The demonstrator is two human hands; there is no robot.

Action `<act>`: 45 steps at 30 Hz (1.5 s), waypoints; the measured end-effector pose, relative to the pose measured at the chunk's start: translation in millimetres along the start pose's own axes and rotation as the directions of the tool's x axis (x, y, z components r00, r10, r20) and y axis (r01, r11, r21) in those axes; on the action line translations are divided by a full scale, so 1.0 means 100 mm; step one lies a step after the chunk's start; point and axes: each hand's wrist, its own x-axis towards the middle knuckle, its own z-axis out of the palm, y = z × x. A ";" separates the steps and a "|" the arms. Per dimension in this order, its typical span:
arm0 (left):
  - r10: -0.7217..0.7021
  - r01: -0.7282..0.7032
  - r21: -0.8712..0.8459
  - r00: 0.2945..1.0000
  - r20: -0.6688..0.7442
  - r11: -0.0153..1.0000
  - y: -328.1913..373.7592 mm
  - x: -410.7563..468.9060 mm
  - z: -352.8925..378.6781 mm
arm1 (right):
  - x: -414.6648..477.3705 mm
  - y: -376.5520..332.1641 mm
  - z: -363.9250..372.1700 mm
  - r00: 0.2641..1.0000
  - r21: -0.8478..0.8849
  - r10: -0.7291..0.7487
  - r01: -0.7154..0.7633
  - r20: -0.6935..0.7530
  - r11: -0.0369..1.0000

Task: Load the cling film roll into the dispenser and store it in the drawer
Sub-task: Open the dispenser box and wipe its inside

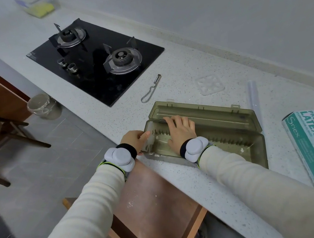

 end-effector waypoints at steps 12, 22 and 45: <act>0.016 0.016 0.187 0.986 -0.166 0.982 0.08 0.02 0.08 | 0.01 0.03 -0.17 0.993 0.086 0.019 -0.029 0.115 0.996; 0.306 -0.191 0.365 0.906 -0.292 0.911 0.72 -0.04 0.26 | -0.12 0.42 -0.52 0.987 0.189 0.148 -0.158 0.067 0.969; 0.477 -0.502 0.370 0.863 0.164 0.781 2.43 0.22 1.46 | -0.27 2.27 -0.89 0.675 0.121 0.713 -0.737 0.188 0.665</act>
